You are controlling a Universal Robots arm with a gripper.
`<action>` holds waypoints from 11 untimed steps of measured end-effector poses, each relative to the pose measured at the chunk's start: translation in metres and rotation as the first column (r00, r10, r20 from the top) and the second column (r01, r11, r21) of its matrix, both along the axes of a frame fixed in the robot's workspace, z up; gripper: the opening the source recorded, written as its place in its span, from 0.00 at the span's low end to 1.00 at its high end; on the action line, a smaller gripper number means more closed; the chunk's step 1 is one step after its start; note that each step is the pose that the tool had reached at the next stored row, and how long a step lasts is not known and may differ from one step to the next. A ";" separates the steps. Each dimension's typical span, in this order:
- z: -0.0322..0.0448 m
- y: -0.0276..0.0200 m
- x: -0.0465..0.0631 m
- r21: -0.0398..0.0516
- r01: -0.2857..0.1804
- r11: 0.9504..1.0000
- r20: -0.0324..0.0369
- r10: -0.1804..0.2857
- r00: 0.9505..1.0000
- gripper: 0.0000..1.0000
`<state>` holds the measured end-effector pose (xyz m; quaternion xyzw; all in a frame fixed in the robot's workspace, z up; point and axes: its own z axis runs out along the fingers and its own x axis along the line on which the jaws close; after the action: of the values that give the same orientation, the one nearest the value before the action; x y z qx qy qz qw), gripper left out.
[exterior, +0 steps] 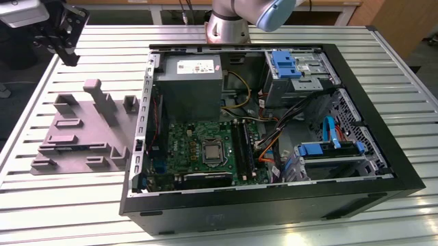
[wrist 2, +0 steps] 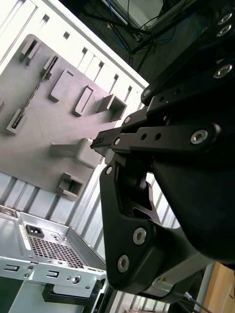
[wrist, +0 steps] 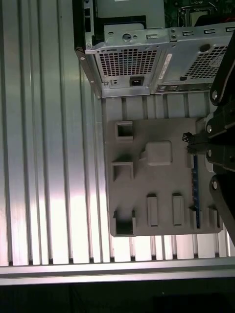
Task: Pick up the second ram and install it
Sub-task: 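Reach for the second ram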
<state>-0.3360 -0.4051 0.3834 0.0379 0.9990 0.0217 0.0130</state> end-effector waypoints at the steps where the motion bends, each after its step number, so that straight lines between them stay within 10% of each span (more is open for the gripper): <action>1: 0.0000 0.0000 0.000 0.000 0.000 1.000 0.000 0.000 1.000 0.11; 11: -0.0009 -0.0015 -0.015 0.000 0.000 1.000 0.000 0.000 1.000 0.11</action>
<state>-0.3508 -0.4066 0.3824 0.0380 0.9990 0.0217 0.0130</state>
